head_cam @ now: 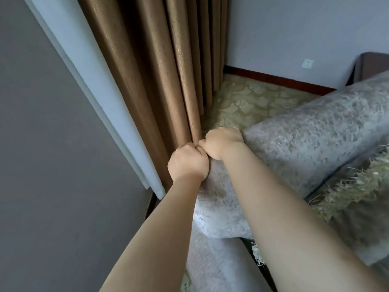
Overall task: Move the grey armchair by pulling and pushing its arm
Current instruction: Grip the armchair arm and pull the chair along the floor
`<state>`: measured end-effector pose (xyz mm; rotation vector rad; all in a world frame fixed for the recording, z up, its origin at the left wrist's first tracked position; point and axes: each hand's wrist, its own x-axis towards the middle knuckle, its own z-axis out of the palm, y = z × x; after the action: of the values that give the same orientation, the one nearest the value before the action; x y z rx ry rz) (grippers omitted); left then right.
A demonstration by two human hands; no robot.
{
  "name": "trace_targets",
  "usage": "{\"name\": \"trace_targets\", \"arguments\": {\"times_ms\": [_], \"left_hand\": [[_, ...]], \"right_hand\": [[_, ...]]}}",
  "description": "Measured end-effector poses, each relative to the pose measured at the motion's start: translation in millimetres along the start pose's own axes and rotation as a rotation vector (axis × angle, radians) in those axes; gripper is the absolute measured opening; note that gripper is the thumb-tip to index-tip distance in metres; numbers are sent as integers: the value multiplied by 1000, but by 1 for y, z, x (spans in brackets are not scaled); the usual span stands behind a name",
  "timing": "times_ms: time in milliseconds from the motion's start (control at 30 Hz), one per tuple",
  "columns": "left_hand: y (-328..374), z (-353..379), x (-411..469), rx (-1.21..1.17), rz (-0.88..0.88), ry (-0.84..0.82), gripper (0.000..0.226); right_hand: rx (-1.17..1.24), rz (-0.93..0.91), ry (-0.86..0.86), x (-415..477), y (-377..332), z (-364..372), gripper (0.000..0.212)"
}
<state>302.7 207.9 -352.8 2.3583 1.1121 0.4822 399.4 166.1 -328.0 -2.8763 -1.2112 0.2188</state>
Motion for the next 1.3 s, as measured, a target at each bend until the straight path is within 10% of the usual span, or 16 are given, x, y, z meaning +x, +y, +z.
{"name": "trace_targets", "arguments": {"times_ms": [1300], "left_hand": [[-41,-55,-115,37,-110,17,34]], "right_hand": [[79,-211,143,-126,-55,24,41]]}}
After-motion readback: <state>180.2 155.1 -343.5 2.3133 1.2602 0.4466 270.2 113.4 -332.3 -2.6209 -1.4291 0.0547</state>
